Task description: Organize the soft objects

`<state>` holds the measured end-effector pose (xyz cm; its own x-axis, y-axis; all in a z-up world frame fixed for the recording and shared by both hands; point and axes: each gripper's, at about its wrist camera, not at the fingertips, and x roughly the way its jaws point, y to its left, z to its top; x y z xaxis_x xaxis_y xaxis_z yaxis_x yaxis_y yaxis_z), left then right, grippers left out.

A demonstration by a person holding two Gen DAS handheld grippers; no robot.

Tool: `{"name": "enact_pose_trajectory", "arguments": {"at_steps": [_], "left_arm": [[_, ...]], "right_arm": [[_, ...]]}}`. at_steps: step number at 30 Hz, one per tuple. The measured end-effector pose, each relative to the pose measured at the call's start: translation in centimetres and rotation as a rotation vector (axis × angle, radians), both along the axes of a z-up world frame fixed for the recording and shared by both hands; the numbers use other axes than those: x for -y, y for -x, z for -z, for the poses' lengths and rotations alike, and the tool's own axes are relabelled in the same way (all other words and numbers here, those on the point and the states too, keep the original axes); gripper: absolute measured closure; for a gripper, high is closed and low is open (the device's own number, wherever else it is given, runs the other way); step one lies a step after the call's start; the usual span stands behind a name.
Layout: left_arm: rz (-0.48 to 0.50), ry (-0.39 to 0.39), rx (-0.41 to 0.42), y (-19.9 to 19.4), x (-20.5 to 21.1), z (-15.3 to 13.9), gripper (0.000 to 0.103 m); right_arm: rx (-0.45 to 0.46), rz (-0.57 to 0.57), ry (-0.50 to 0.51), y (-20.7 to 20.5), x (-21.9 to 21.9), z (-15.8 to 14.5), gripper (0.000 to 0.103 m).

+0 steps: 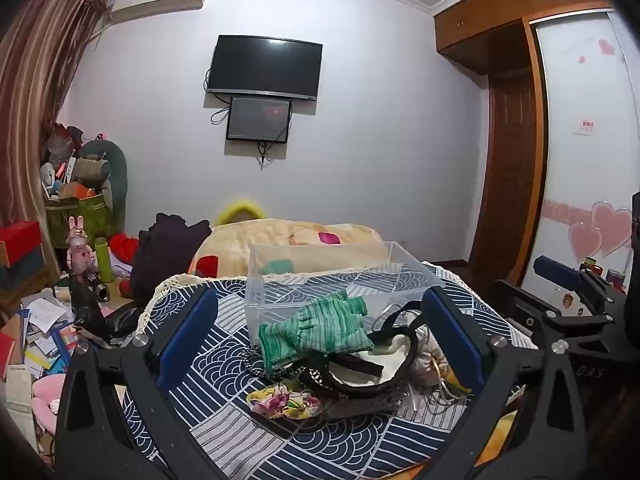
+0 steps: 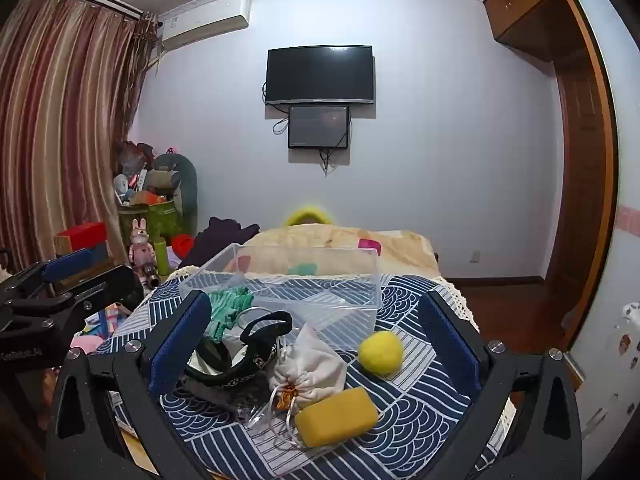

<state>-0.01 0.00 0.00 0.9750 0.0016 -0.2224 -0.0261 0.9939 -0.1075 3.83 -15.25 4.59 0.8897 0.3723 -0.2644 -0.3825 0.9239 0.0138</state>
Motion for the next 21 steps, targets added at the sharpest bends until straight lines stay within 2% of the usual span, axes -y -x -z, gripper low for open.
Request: {"name": "enact_pose_trajectory", "arguments": {"at_steps": [9, 21], "left_arm": [[0.032, -0.016, 0.008, 0.6, -0.4, -0.4, 0.000], [0.020, -0.048, 0.031, 1.0, 0.5, -0.6, 0.000]], "right_arm": [[-0.007, -0.002, 0.001, -0.1, 0.2, 0.0, 0.000], [-0.009, -0.001, -0.010, -0.3, 0.2, 0.1, 0.000]]}}
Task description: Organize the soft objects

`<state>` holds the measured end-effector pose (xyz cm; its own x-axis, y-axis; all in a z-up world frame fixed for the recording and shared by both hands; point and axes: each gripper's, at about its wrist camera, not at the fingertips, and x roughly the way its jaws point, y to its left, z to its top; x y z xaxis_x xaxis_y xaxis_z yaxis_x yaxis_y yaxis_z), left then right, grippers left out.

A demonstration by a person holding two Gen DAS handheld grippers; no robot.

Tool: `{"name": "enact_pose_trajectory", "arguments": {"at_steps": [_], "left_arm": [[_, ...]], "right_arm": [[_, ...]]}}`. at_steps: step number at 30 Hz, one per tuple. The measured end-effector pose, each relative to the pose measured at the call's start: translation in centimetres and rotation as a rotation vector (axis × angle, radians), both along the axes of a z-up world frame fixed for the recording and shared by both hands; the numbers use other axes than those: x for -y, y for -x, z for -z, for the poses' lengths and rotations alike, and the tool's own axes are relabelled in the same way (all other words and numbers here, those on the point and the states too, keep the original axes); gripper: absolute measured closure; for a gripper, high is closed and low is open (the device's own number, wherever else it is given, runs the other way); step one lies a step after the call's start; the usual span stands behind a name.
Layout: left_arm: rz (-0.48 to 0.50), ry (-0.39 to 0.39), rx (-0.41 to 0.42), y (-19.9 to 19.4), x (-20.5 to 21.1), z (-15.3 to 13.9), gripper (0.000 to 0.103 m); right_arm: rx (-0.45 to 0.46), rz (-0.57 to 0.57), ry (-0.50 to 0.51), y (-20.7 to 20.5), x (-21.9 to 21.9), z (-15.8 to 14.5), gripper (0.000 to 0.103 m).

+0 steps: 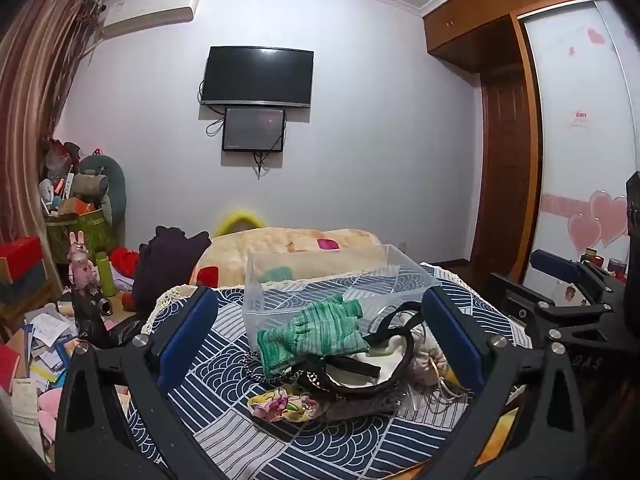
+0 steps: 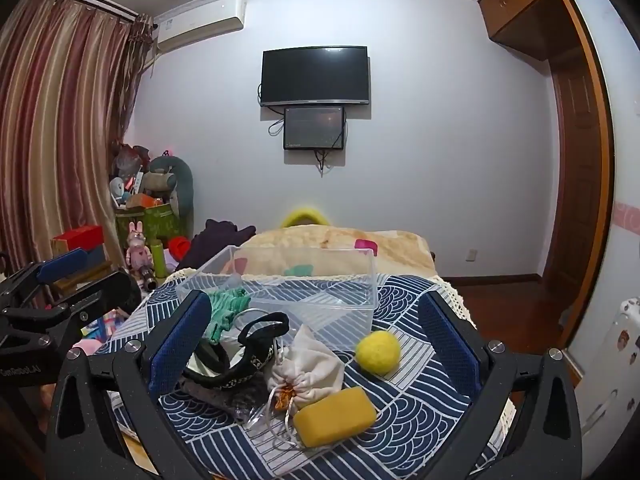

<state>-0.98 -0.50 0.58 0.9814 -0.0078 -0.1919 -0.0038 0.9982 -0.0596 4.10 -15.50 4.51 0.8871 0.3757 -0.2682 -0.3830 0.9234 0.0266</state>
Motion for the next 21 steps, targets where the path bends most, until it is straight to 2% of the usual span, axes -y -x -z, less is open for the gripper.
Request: {"name": "enact_pose_trajectory", "arguments": {"at_steps": [8, 9, 21], "left_arm": [[-0.004, -0.006, 0.000, -0.2, 0.3, 0.2, 0.000], [-0.004, -0.008, 0.000, -0.3, 0.4, 0.1, 0.000], [-0.009, -0.008, -0.003, -0.3, 0.7, 0.4, 0.000]], "right_arm": [[-0.002, -0.007, -0.007, -0.9, -0.2, 0.4, 0.000], [0.002, 0.005, -0.007, 0.5, 0.1, -0.4, 0.000], [0.009, 0.005, -0.020, 0.7, 0.3, -0.6, 0.000]]}}
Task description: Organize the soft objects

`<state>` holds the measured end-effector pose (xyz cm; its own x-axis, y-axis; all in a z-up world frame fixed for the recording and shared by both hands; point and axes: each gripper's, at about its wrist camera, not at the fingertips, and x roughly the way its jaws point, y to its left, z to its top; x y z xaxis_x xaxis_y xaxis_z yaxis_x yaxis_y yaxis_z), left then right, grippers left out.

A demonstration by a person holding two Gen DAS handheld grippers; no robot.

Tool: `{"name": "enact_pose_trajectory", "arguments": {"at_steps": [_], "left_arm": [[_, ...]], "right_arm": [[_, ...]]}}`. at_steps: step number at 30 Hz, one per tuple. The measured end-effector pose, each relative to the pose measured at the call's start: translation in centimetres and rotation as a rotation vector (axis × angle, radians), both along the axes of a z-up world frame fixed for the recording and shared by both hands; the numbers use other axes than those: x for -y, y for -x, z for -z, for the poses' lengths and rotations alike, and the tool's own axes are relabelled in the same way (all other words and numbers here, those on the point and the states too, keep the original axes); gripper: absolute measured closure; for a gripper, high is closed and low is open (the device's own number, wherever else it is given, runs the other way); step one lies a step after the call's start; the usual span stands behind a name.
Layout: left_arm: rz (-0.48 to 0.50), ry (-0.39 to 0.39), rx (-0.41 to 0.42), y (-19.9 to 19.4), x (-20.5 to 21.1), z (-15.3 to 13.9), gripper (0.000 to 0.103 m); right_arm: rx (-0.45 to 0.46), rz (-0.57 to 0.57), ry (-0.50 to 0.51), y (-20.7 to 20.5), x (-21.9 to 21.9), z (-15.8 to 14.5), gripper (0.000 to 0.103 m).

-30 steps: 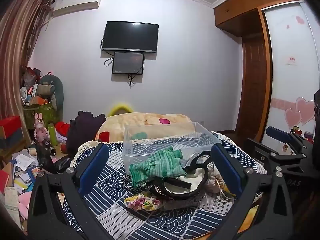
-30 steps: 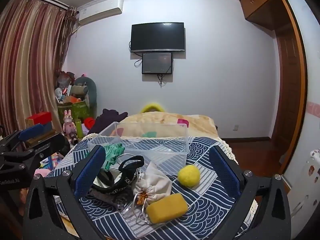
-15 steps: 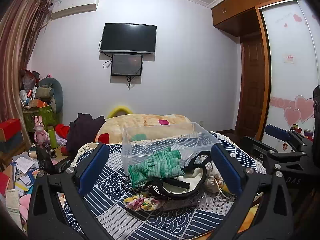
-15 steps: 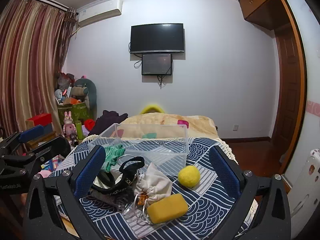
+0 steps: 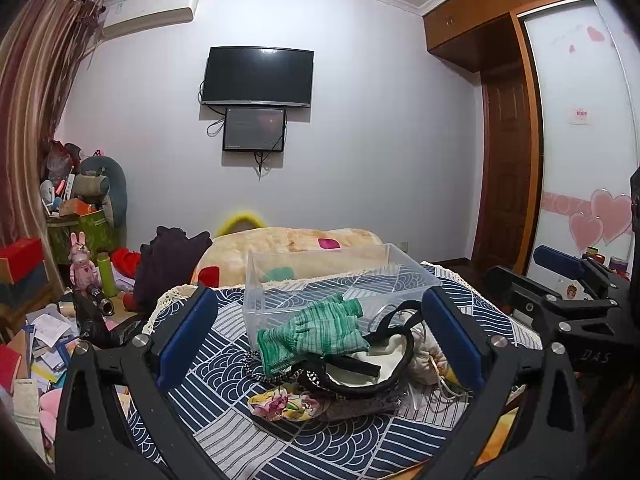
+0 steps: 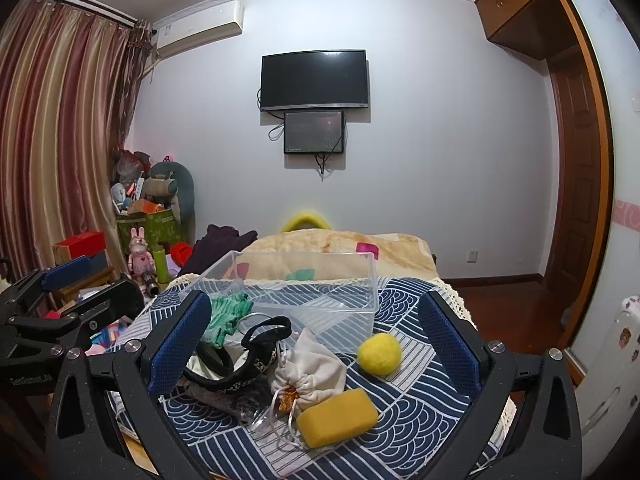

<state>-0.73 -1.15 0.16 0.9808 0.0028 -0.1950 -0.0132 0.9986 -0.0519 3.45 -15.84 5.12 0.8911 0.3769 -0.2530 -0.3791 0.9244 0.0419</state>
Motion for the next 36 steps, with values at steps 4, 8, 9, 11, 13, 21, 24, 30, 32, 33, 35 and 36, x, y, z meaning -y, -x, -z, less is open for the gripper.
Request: {"name": "enact_pose_trajectory", "arguments": {"at_steps": [4, 8, 9, 11, 13, 21, 24, 30, 32, 33, 35, 36], "left_arm": [[-0.002, 0.002, -0.002, -0.01, -0.08, -0.03, 0.000], [-0.002, 0.001, -0.002, 0.00, -0.10, -0.06, 0.000], [-0.002, 0.002, -0.001, 0.02, -0.14, -0.08, 0.000], [-0.002, 0.002, -0.001, -0.01, -0.20, -0.08, 0.000], [-0.003, 0.002, -0.002, -0.02, -0.17, -0.07, 0.000], [-0.002, 0.005, -0.006, -0.02, -0.30, -0.02, 0.000], [-0.001, 0.005, -0.006, -0.01, -0.32, -0.04, 0.000], [0.000, 0.005, -0.006, 0.00, -0.32, -0.02, 0.000], [-0.001, 0.005, -0.006, -0.01, -0.32, -0.02, 0.000], [-0.001, 0.005, -0.006, -0.01, -0.31, -0.01, 0.000], [0.000, 0.006, -0.005, 0.02, -0.33, 0.02, 0.000], [-0.001, 0.006, -0.005, -0.04, -0.36, -0.03, 0.000]], "right_arm": [[0.002, 0.001, -0.001, 0.00, -0.08, 0.01, 0.000], [0.002, 0.000, -0.002, -0.04, -0.04, 0.01, 0.000], [0.003, -0.001, -0.003, -0.08, -0.07, 0.02, 0.000], [0.005, -0.002, -0.003, -0.09, -0.07, 0.03, 0.000], [0.005, -0.001, -0.003, -0.02, -0.08, 0.03, 0.000], [0.008, -0.003, -0.004, 0.07, -0.17, -0.08, 0.000], [0.010, -0.002, -0.004, 0.17, -0.17, -0.12, 0.000], [0.010, -0.002, -0.005, 0.22, -0.18, -0.15, 0.000], [0.011, -0.003, -0.006, 0.28, -0.21, -0.19, 0.000], [0.011, -0.004, -0.007, 0.29, -0.22, -0.20, 0.000], [0.012, -0.006, -0.007, 0.30, -0.22, -0.24, 0.000], [0.013, -0.009, -0.008, 0.34, -0.21, -0.25, 0.000]]}}
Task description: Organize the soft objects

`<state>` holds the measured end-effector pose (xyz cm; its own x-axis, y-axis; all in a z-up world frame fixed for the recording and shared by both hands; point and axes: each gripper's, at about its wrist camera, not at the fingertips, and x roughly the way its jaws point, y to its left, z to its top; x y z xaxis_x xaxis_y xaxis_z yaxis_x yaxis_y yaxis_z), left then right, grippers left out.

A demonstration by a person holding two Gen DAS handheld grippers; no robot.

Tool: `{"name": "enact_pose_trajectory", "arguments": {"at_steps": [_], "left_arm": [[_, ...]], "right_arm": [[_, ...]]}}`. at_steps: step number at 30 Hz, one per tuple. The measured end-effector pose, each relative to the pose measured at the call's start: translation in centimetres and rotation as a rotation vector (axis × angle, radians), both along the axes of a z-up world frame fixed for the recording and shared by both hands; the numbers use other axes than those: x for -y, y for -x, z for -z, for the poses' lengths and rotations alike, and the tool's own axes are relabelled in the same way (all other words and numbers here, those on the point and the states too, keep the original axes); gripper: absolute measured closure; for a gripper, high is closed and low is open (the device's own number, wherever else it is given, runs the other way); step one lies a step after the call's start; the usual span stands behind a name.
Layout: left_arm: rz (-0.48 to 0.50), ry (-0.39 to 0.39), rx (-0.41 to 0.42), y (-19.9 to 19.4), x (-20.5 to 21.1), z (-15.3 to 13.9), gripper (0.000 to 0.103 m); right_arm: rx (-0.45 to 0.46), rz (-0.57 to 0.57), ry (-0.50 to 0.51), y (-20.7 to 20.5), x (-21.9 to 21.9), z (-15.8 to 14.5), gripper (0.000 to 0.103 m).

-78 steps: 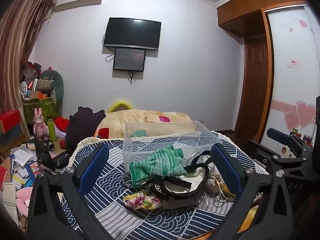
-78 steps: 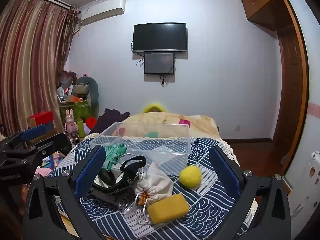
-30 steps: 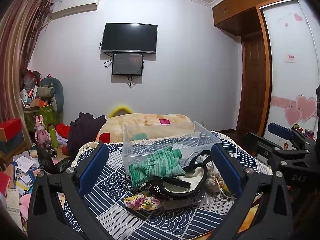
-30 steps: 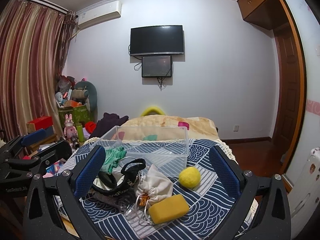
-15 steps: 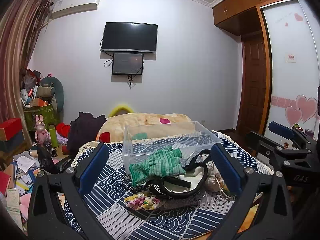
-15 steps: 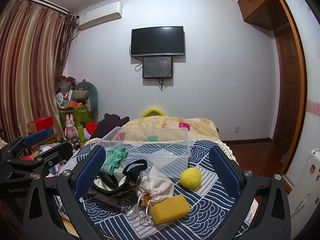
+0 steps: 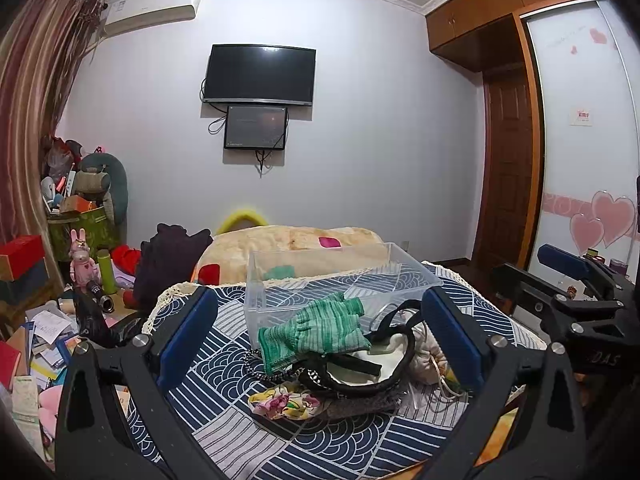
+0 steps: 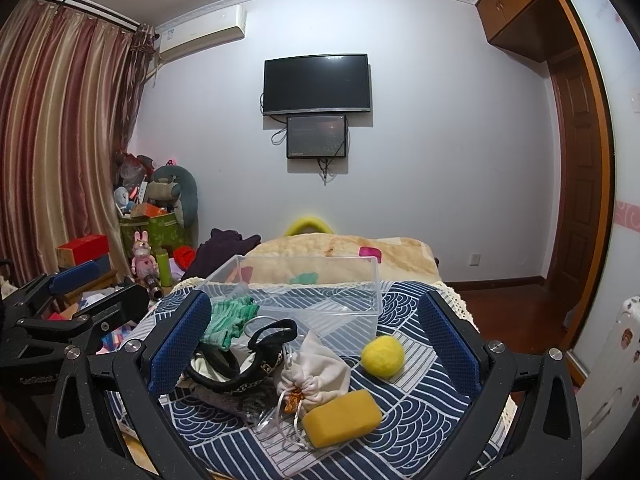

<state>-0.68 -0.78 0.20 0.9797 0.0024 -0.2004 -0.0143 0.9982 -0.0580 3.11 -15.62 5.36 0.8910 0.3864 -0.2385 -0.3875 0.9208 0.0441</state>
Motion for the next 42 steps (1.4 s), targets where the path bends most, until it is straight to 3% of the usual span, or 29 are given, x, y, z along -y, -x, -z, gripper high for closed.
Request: {"name": "enact_pose_trajectory", "arguments": {"at_steps": [15, 20, 24, 28, 35, 41, 42], "left_arm": [[0.012, 0.012, -0.007, -0.3, -0.1, 0.2, 0.000], [0.046, 0.041, -0.027, -0.8, -0.4, 0.8, 0.000], [0.057, 0.073, -0.088, -1.8, -0.9, 1.7, 0.022], [0.052, 0.103, -0.148, -3.1, -1.5, 2.7, 0.028], [0.082, 0.121, -0.186, -5.7, -1.7, 3.0, 0.028], [0.088, 0.141, -0.222, -8.2, -1.9, 3.5, 0.028], [0.074, 0.134, -0.230, -8.7, -1.9, 3.7, 0.028]], "right_arm": [[-0.006, -0.021, 0.003, 0.1, -0.3, 0.2, 0.000], [-0.074, 0.006, -0.014, -1.0, 0.2, 1.1, 0.001], [-0.141, 0.012, -0.012, -1.8, 1.0, 2.7, 0.016], [-0.191, 0.011, 0.017, -2.1, 1.5, 4.2, 0.020], [-0.256, 0.004, 0.106, -1.9, 2.2, 6.7, 0.020], [-0.324, -0.029, 0.082, -3.0, 2.7, 7.8, 0.021], [-0.330, -0.034, 0.081, -3.1, 2.6, 7.9, 0.026]]}}
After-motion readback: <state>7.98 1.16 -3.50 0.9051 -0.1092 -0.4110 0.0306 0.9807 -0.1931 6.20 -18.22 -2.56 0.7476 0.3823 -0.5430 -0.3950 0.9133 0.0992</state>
